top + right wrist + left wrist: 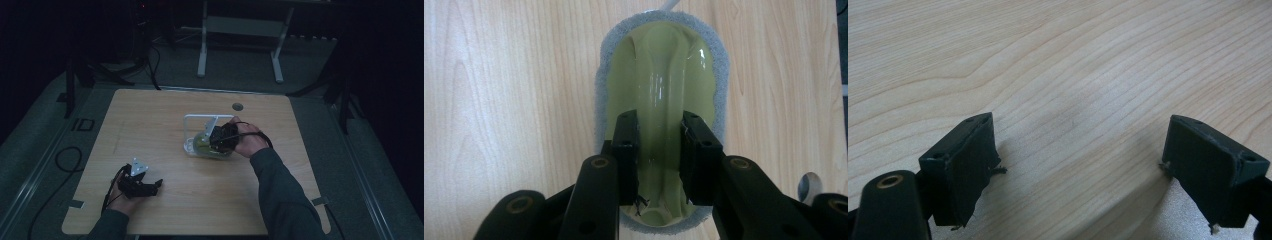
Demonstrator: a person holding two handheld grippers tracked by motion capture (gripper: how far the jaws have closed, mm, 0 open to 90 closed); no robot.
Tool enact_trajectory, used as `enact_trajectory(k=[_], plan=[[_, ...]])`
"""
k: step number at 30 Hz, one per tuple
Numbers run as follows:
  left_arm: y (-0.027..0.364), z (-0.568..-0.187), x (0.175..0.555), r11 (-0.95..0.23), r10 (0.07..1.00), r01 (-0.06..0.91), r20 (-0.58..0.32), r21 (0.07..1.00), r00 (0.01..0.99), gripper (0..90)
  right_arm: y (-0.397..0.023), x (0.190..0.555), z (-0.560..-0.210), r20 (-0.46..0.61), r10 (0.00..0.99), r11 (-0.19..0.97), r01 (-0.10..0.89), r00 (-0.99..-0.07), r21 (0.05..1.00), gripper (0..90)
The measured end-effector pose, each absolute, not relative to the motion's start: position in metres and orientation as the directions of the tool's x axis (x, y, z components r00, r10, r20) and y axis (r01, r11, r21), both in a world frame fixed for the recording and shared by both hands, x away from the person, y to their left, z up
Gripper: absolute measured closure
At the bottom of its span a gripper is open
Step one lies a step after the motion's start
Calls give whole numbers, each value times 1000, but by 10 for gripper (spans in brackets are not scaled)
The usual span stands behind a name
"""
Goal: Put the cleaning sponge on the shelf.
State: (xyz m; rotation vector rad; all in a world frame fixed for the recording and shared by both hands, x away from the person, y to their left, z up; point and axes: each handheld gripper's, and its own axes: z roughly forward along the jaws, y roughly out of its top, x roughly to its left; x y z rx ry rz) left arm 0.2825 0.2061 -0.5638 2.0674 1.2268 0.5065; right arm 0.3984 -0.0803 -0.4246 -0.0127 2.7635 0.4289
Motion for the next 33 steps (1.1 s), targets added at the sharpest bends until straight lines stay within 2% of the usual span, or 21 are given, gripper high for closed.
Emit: enact_trajectory(k=[14,33], plan=[[206,-564,282,-332,876,615,-8,715,482,143,-74,400,-420,-352,22,954,-86,-936,289,717],[206,-564,282,-333,876,616,-8,714,482,143,-70,405,-431,-348,13,957,-89,-937,277,717]])
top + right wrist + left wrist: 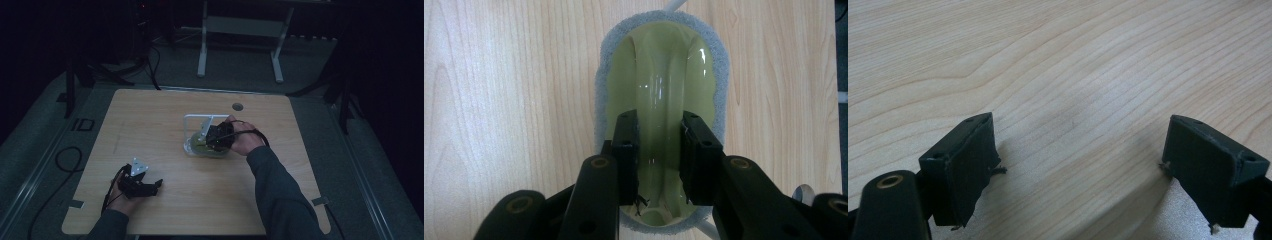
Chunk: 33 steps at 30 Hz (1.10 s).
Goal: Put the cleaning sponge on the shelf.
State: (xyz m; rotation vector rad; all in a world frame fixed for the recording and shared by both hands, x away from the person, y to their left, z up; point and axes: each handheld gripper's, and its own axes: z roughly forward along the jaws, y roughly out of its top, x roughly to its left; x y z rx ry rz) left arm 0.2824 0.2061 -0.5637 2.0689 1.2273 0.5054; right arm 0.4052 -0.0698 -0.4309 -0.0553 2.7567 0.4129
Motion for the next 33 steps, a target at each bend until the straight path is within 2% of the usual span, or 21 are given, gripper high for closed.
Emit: enact_trajectory(k=[33], plan=[[206,-564,282,-333,876,617,-8,713,483,142,-54,415,-452,-362,-31,971,-114,-932,209,717]])
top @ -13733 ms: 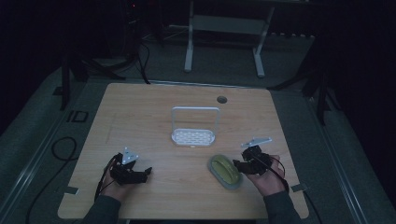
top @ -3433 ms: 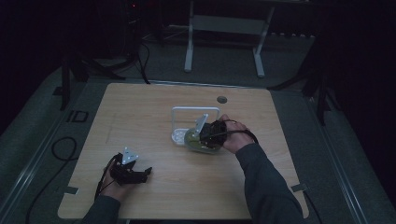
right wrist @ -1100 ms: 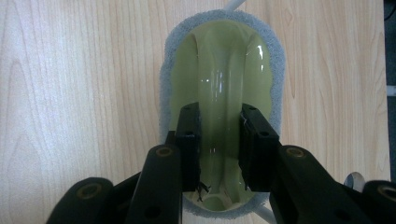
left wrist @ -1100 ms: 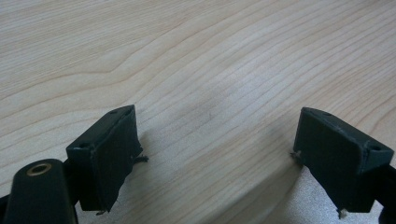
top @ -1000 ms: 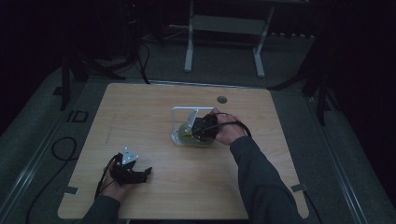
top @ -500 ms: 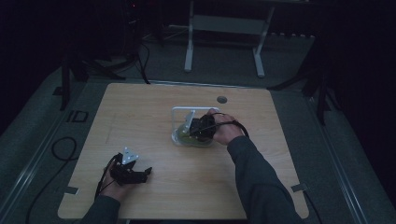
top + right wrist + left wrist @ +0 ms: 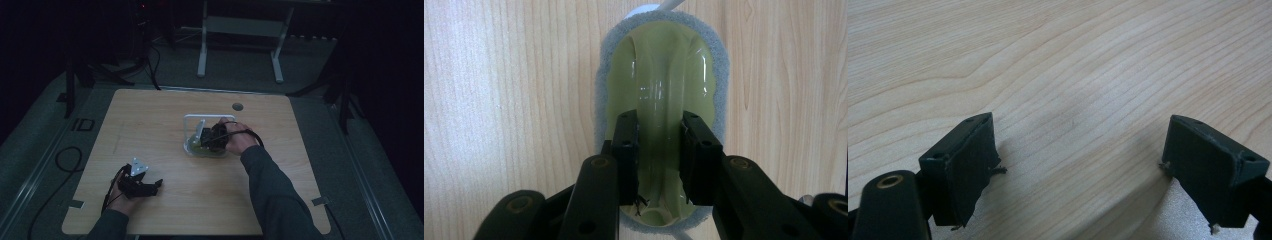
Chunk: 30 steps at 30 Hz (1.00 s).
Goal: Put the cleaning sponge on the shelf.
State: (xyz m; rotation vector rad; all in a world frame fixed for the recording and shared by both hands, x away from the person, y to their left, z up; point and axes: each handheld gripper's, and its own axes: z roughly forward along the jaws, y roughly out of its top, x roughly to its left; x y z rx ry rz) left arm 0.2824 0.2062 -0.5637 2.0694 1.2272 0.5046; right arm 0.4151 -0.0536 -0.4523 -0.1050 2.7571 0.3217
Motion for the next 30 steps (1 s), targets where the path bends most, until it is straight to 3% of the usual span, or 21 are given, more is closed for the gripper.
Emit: enact_trajectory(k=[30], plan=[[206,-564,282,-331,876,617,-9,714,482,144,-47,420,-462,-394,-53,978,-128,-917,165,714]])
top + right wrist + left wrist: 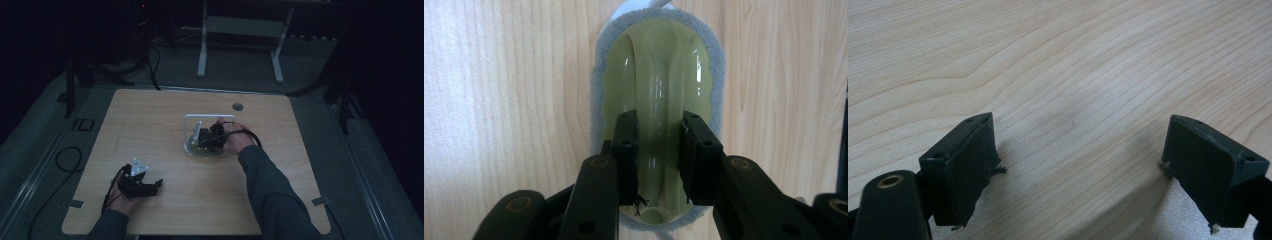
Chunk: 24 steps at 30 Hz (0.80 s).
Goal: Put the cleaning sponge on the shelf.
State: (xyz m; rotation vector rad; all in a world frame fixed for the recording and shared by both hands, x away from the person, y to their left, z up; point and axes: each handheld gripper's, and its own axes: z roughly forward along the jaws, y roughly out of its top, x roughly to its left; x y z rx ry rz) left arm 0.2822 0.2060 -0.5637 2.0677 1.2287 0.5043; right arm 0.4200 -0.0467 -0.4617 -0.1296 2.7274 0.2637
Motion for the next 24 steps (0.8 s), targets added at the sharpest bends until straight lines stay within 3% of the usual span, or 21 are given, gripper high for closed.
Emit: enact_trajectory(k=[15,24], plan=[[206,-564,282,-336,874,615,-8,713,486,143,-45,423,-465,-452,-25,983,-104,-892,150,703],[206,-564,282,-335,874,615,-9,714,486,143,-49,424,-461,-467,21,979,-75,-884,188,600]])
